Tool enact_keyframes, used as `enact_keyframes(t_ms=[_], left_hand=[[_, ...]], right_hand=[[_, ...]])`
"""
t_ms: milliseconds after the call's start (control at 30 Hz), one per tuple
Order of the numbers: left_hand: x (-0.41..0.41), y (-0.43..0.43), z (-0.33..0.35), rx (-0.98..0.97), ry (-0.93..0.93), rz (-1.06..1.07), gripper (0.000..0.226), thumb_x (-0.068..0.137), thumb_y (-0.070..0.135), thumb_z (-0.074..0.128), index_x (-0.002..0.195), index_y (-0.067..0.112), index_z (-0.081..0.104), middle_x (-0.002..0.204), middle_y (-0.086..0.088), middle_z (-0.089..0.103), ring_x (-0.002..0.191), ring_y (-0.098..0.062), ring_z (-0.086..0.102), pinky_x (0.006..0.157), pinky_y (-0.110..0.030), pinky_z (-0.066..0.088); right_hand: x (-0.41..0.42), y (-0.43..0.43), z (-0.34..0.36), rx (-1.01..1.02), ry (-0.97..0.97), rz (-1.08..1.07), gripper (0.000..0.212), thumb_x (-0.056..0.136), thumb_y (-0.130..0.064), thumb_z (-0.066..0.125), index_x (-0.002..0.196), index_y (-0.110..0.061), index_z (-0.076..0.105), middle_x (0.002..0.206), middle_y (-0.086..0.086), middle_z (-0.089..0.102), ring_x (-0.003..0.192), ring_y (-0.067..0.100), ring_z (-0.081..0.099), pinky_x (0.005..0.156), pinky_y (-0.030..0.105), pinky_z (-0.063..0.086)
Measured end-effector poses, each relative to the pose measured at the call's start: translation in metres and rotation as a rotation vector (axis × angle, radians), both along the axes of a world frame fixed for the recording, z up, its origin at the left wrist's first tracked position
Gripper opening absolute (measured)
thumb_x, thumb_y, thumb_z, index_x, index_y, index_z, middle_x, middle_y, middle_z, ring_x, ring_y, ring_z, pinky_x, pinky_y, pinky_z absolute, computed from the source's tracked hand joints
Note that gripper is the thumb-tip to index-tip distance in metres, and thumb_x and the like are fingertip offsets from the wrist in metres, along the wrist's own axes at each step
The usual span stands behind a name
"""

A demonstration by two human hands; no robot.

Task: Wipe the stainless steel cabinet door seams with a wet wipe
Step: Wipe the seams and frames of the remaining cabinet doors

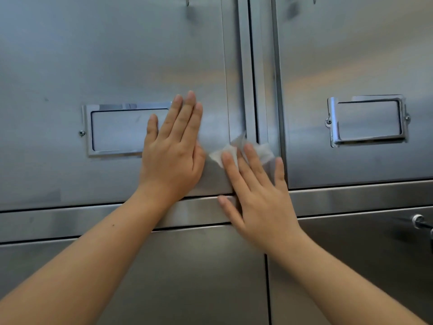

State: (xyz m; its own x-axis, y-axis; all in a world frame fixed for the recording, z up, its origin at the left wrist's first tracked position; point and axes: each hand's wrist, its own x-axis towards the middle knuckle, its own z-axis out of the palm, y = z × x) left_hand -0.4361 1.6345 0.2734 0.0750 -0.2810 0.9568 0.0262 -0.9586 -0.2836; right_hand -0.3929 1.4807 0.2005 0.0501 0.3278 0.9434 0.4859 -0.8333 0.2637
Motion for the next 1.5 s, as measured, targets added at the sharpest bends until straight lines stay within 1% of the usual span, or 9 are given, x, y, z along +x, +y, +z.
enact_keyframes(t_ms=[133,300,433,633,767,900,1167,1367,1500], left_hand=[[0.000,-0.001,0.000,-0.003,-0.012,-0.005,0.058,0.085,0.021,0.030,0.139,0.003,0.037,0.147,-0.013,0.032,0.136,-0.028,0.028,0.106,-0.054,0.021],[0.000,0.000,0.000,-0.013,-0.011,-0.021,0.058,0.085,0.021,0.030,0.139,0.004,0.038,0.147,-0.012,0.032,0.137,-0.026,0.028,0.107,-0.053,0.020],[0.000,0.000,0.000,-0.019,0.006,-0.019,0.058,0.086,0.022,0.028,0.140,0.005,0.036,0.148,-0.011,0.030,0.138,-0.026,0.026,0.109,-0.051,0.018],[-0.002,0.000,0.000,-0.013,-0.006,-0.025,0.057,0.086,0.020,0.030,0.139,0.005,0.038,0.147,-0.012,0.032,0.137,-0.026,0.028,0.108,-0.053,0.019],[-0.002,0.000,0.000,-0.010,-0.021,-0.028,0.056,0.085,0.018,0.033,0.138,0.004,0.041,0.146,-0.012,0.035,0.136,-0.028,0.030,0.106,-0.054,0.021],[-0.003,0.000,0.000,-0.017,-0.019,-0.021,0.056,0.084,0.019,0.032,0.138,0.005,0.040,0.146,-0.011,0.034,0.136,-0.026,0.029,0.107,-0.051,0.018],[-0.003,0.000,0.000,-0.014,-0.028,-0.014,0.055,0.085,0.017,0.034,0.138,0.005,0.040,0.146,-0.011,0.034,0.136,-0.027,0.030,0.107,-0.052,0.019],[-0.003,0.000,0.000,-0.012,-0.009,0.007,0.056,0.086,0.021,0.031,0.140,0.005,0.038,0.148,-0.011,0.032,0.137,-0.026,0.027,0.108,-0.050,0.017],[-0.002,0.001,-0.003,-0.009,0.006,0.039,0.057,0.087,0.021,0.030,0.141,0.006,0.036,0.149,-0.010,0.030,0.138,-0.025,0.026,0.108,-0.051,0.017]], right_hand=[[0.000,0.008,0.008,0.081,0.042,0.088,0.065,0.091,-0.045,0.032,0.145,-0.008,0.028,0.151,0.011,0.025,0.141,0.030,0.018,0.112,0.050,0.007],[0.006,0.002,-0.036,0.028,-0.080,0.116,0.062,0.088,-0.039,0.041,0.139,-0.003,0.038,0.147,0.013,0.033,0.136,0.032,0.031,0.112,0.047,0.016],[0.008,-0.003,-0.030,0.005,-0.147,0.161,0.062,0.090,-0.037,0.039,0.141,-0.004,0.026,0.148,0.013,0.027,0.137,0.030,0.029,0.110,0.049,0.018],[0.010,-0.013,-0.020,-0.231,-0.183,0.144,0.061,0.088,-0.039,0.041,0.139,-0.005,0.038,0.149,0.014,0.029,0.138,0.029,0.027,0.108,0.054,0.021],[0.018,-0.029,0.001,-0.440,-0.205,0.135,0.061,0.089,-0.041,0.040,0.143,-0.012,0.031,0.150,0.009,0.029,0.139,0.029,0.025,0.109,0.055,0.010],[0.025,-0.036,0.037,-0.595,-0.266,0.042,0.060,0.094,-0.047,0.033,0.146,-0.018,0.027,0.153,0.003,0.024,0.142,0.028,0.019,0.109,0.057,0.010],[0.028,-0.041,0.038,-0.738,-0.266,0.074,0.060,0.094,-0.052,0.031,0.146,-0.021,0.028,0.153,0.002,0.022,0.142,0.029,0.015,0.110,0.058,0.013],[0.025,-0.044,0.090,-0.757,-0.322,-0.008,0.058,0.095,-0.052,0.027,0.146,-0.022,0.027,0.153,0.002,0.022,0.142,0.029,0.016,0.110,0.055,0.009],[0.029,-0.048,0.071,-0.820,-0.324,0.031,0.061,0.094,-0.055,0.031,0.146,-0.024,0.027,0.153,0.002,0.021,0.142,0.031,0.015,0.110,0.056,0.011]])
